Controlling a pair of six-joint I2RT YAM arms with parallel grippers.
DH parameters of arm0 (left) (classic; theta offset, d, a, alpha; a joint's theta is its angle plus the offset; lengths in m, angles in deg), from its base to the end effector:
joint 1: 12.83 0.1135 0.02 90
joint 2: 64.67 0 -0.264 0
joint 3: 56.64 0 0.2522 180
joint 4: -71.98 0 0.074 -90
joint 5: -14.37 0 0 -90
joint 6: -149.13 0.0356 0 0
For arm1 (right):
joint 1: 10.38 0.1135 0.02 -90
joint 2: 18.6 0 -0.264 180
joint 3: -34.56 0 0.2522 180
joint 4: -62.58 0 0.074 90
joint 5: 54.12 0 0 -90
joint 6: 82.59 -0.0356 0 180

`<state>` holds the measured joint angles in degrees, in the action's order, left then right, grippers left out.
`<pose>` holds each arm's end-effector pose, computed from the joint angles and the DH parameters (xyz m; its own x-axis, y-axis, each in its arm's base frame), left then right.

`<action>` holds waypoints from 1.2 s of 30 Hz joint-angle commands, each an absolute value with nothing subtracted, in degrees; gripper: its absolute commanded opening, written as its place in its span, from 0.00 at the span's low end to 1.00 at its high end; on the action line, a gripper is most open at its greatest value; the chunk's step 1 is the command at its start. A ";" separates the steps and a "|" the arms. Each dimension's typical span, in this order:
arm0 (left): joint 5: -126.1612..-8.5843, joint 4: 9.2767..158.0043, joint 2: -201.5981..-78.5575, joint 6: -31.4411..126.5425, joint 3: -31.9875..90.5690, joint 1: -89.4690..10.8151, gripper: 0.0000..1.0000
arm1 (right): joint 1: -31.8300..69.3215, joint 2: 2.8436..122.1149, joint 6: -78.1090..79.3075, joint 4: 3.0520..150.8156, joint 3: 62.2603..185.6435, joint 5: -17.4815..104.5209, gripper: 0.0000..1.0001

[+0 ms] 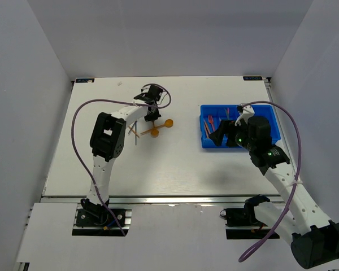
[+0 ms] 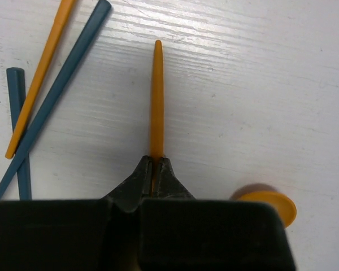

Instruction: Sort the eating utensils into containers

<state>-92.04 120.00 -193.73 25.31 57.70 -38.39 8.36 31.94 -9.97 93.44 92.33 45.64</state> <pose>0.4372 -0.1979 0.1583 -0.8316 -0.1941 -0.5203 -0.1995 0.9788 -0.0463 0.1897 0.0707 0.3053 -0.5008 0.1410 -0.8540 -0.3291 0.8815 0.3385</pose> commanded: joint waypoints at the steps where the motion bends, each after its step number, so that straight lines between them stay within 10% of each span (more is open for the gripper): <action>1: -93.91 119.85 -189.75 24.77 57.41 -40.16 0.00 | 8.25 31.06 -9.55 91.11 91.21 49.23 0.87; 23: -126.96 104.54 -164.17 31.80 41.85 -50.80 0.00 | 8.25 31.40 -19.20 72.57 83.65 61.09 0.85; 36: -87.63 99.99 -145.54 22.66 25.60 -52.11 0.00 | 22.65 43.26 -25.80 56.65 88.48 61.20 0.81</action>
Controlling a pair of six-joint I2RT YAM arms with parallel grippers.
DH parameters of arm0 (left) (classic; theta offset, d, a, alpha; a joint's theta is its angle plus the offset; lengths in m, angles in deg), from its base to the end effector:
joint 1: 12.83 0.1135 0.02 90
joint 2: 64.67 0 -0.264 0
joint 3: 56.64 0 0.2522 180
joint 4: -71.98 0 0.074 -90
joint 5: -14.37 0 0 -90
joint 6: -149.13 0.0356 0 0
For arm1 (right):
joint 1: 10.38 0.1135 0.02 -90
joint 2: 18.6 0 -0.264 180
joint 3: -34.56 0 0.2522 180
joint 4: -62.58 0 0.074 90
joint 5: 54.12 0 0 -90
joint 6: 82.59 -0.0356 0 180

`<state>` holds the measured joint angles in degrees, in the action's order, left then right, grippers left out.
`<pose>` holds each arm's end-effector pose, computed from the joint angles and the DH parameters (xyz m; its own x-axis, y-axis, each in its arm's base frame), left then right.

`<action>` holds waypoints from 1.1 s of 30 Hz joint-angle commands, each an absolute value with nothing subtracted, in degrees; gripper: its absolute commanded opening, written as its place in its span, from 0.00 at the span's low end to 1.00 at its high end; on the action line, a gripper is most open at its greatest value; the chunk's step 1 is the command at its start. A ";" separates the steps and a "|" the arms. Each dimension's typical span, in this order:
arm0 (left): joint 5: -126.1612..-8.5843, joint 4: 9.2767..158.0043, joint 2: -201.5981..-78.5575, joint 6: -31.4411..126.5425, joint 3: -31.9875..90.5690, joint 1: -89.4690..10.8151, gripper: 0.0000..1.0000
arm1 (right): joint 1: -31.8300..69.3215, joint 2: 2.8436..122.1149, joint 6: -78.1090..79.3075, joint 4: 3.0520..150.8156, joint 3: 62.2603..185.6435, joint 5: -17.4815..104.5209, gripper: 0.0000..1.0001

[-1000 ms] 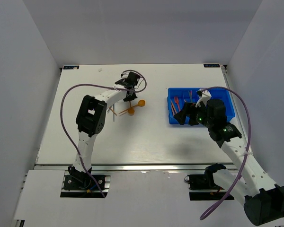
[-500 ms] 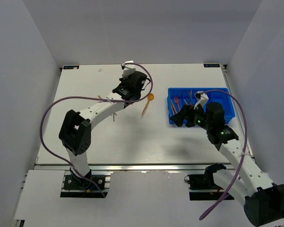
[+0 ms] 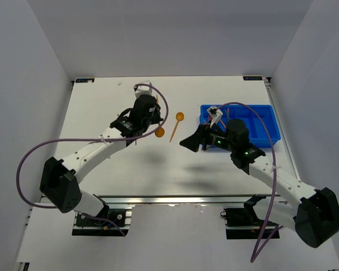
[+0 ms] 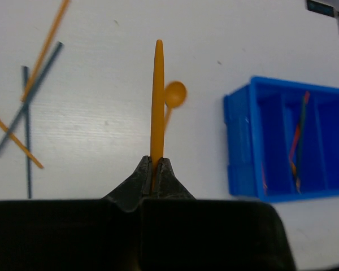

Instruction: Sort the eating utensils into containers

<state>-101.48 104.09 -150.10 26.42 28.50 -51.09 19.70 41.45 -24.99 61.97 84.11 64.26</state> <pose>0.2771 -0.1988 0.3186 -0.4989 -0.2259 -0.8367 -0.0017 0.9657 -0.2597 0.1991 0.1349 0.2782 -0.5789 0.2095 -0.7880 -0.6348 0.4908 0.5968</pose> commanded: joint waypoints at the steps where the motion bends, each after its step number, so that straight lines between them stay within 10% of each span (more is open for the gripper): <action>1: -86.20 98.76 -143.27 22.22 23.50 -52.29 0.00 | 23.10 44.67 -26.33 56.48 89.35 59.97 0.79; 20: -77.04 89.88 -132.00 15.01 11.00 -55.01 0.00 | 32.95 57.33 -28.27 53.75 99.29 50.64 0.58; 26: -77.74 89.69 -130.77 14.74 11.00 -55.01 0.03 | 33.21 59.71 -26.08 55.24 100.96 48.11 0.00; 27: -79.74 91.35 -130.42 15.18 11.35 -55.01 0.18 | 33.13 59.45 -25.20 57.51 101.14 46.88 0.00; 28: -81.50 92.67 -130.07 15.79 12.31 -55.01 0.72 | 33.12 58.66 -22.93 58.75 101.58 45.91 0.00; 29: -83.52 94.17 -129.28 15.97 13.01 -55.01 0.96 | 32.69 58.22 -21.34 61.20 102.28 41.29 0.00; 33: -95.30 107.15 -126.47 19.05 16.97 -55.01 0.98 | 26.03 55.93 -8.79 80.22 106.23 28.17 0.00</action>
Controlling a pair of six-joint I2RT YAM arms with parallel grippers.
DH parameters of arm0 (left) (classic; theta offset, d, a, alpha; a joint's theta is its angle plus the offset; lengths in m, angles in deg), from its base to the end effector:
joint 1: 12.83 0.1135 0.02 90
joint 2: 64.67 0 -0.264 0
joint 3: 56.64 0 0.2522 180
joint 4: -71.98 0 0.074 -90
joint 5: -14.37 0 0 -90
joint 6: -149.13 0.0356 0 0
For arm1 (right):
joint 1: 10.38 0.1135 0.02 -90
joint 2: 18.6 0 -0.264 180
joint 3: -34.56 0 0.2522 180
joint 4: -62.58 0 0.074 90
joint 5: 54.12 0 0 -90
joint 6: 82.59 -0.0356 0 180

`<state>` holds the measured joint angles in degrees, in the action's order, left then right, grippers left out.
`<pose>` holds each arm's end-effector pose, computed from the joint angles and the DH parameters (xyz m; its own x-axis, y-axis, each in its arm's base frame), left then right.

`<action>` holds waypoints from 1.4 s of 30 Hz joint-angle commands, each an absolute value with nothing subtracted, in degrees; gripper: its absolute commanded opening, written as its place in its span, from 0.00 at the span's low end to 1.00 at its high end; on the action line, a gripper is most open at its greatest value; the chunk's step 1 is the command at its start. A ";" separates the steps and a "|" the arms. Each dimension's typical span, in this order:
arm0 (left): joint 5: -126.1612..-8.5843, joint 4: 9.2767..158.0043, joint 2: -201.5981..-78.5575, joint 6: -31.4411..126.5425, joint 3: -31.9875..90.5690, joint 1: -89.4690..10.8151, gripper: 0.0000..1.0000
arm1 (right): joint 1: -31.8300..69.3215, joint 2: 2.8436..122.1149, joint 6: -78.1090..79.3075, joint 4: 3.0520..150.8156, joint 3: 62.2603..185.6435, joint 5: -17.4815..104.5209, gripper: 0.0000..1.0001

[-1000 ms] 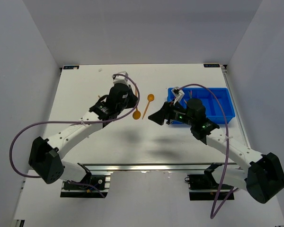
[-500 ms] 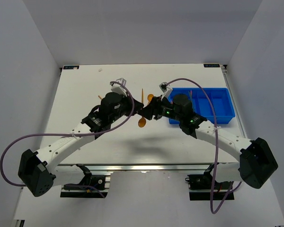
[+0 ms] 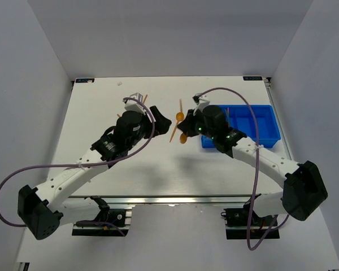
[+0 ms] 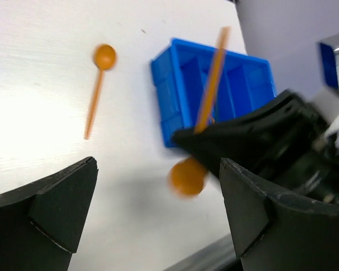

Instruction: Sort the eating utensils into containers

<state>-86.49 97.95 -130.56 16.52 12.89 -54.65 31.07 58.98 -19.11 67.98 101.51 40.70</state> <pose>0.2017 -0.1715 0.3291 -0.5638 -0.3877 -0.7293 0.1947 0.7957 -0.5736 0.2351 0.2116 0.2946 -0.5068 0.1461 -0.8496 -0.5520 0.7021 0.4499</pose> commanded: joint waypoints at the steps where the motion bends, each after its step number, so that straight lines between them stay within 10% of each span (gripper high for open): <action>1: -98.45 108.49 -125.59 20.27 16.98 -55.01 0.98 | 23.83 55.93 -4.49 83.51 107.46 23.01 0.00; 8: -94.11 108.77 -122.41 23.97 11.00 -55.01 0.98 | 4.15 58.21 15.11 82.07 106.51 17.59 0.00; 30: -84.86 104.55 -120.74 27.14 2.47 -55.01 0.98 | -7.04 70.61 37.65 65.70 100.09 31.31 0.00; 39: -85.30 105.08 -121.19 27.31 3.26 -55.01 0.98 | -7.92 65.34 35.19 65.52 96.83 29.90 0.31; 41: -86.26 105.17 -121.36 27.14 3.44 -55.01 0.98 | -7.92 64.55 34.31 66.23 97.53 29.90 0.57; 42: -86.53 105.26 -121.45 26.88 3.53 -55.01 0.98 | -7.92 64.37 33.26 66.49 98.58 29.82 0.89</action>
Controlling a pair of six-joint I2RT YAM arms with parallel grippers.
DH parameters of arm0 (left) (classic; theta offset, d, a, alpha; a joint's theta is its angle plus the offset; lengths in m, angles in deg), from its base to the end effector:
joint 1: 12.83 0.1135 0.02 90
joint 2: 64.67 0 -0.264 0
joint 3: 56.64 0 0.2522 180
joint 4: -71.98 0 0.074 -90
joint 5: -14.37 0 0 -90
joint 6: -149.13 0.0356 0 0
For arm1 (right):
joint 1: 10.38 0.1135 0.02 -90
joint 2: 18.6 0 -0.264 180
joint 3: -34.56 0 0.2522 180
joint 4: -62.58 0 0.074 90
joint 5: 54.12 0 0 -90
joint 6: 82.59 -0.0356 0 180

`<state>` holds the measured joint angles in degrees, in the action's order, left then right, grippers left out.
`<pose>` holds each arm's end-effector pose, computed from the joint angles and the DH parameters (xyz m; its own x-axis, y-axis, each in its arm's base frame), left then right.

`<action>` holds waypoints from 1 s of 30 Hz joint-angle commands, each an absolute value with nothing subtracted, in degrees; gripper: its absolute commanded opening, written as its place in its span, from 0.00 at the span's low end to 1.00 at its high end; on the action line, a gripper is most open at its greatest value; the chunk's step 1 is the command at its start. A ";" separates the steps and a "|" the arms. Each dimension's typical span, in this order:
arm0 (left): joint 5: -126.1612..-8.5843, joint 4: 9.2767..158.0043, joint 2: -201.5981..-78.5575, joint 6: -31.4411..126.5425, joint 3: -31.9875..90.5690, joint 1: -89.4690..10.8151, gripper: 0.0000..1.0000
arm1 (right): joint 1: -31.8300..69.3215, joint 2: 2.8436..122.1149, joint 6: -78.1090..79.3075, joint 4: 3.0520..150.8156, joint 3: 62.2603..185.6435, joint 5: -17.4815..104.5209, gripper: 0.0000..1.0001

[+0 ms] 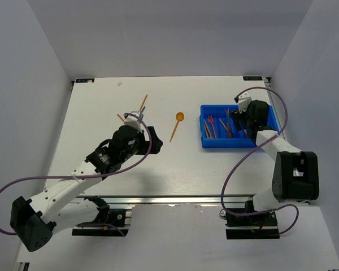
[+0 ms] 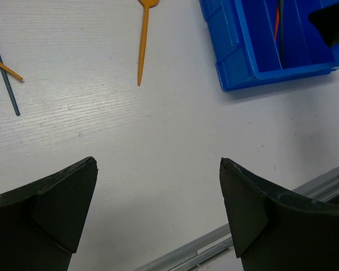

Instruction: Sort the eating utensils into containers

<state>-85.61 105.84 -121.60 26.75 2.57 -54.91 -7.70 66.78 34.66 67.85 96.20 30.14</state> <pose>0.1681 -0.1434 0.2877 -0.6230 -0.1481 -0.7681 0.2567 0.8888 -0.3796 0.3251 0.0117 0.2220 -0.4494 -0.4771 -0.7553 -0.1855 0.8768 -0.4435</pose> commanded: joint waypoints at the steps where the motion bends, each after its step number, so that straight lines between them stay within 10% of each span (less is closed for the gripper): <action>1: -86.71 105.34 -121.88 26.70 3.70 -55.01 0.98 | -7.92 64.02 33.08 67.19 99.37 30.42 0.89; 12: -90.84 101.65 -142.57 28.36 13.88 -54.75 0.98 | 1.21 50.31 8.78 83.79 116.51 19.01 0.89; 17: -83.31 103.67 -161.32 31.53 26.97 -50.98 0.98 | 0.87 44.35 -2.43 91.37 115.30 46.56 0.89; 30: -83.28 113.60 -194.56 42.25 58.89 -49.21 0.61 | 1.05 27.02 -4.71 98.57 100.88 44.49 0.84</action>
